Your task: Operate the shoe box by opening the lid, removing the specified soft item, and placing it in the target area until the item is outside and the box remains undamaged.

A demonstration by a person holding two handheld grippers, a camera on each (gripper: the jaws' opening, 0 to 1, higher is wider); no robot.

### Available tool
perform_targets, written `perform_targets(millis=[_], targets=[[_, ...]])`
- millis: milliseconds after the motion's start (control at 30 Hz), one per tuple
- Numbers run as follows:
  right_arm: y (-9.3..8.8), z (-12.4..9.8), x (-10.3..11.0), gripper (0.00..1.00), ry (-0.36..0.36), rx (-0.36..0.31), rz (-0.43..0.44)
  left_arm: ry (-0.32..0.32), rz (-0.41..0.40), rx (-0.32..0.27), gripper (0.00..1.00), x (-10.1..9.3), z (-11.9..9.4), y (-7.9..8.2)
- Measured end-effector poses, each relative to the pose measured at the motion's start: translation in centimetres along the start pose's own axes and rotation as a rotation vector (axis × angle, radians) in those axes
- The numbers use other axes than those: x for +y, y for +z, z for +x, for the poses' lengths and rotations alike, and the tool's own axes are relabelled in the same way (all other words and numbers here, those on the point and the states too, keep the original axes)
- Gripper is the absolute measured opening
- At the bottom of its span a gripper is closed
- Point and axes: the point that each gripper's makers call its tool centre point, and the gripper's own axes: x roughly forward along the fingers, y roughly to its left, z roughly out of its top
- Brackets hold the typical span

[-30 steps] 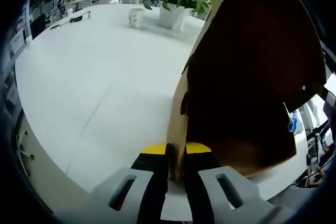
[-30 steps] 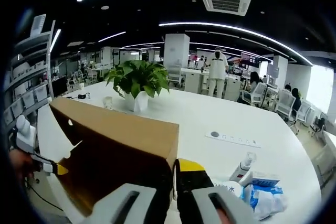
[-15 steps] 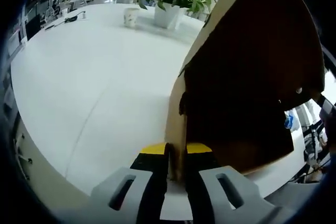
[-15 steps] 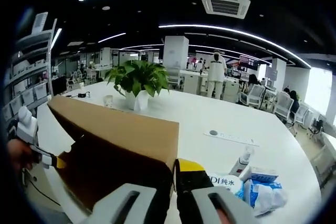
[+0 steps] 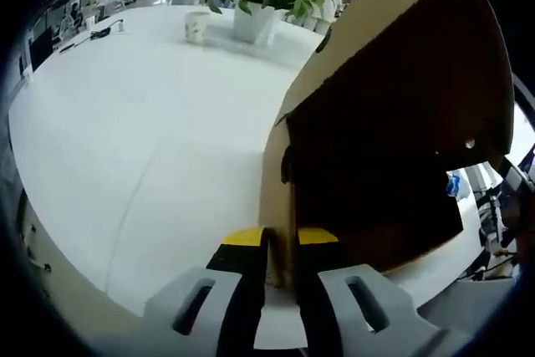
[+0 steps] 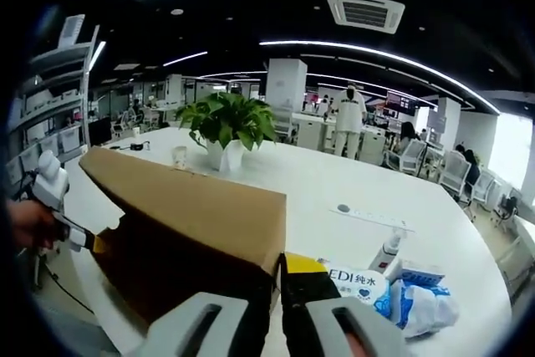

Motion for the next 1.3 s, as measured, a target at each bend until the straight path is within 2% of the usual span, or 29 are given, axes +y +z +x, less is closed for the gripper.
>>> perform_targets(millis=[367, 900, 1300], targets=[[-1.4, -0.5, 0.5, 0.00, 0.012, -0.005, -0.021, -0.015, -0.001, -0.002, 0.11, -0.1, 0.0, 0.0], [-3.5, -1.1, 1.1, 0.00, 0.024, 0.024, -0.038, -0.031, 0.001, 0.000, 0.12, -0.1, -0.1, 0.0], [-5.0, -1.3, 1.3, 0.01, 0.032, 0.054, -0.039, -0.100, 0.009, 0.010, 0.15, -0.4, -0.2, -0.1]])
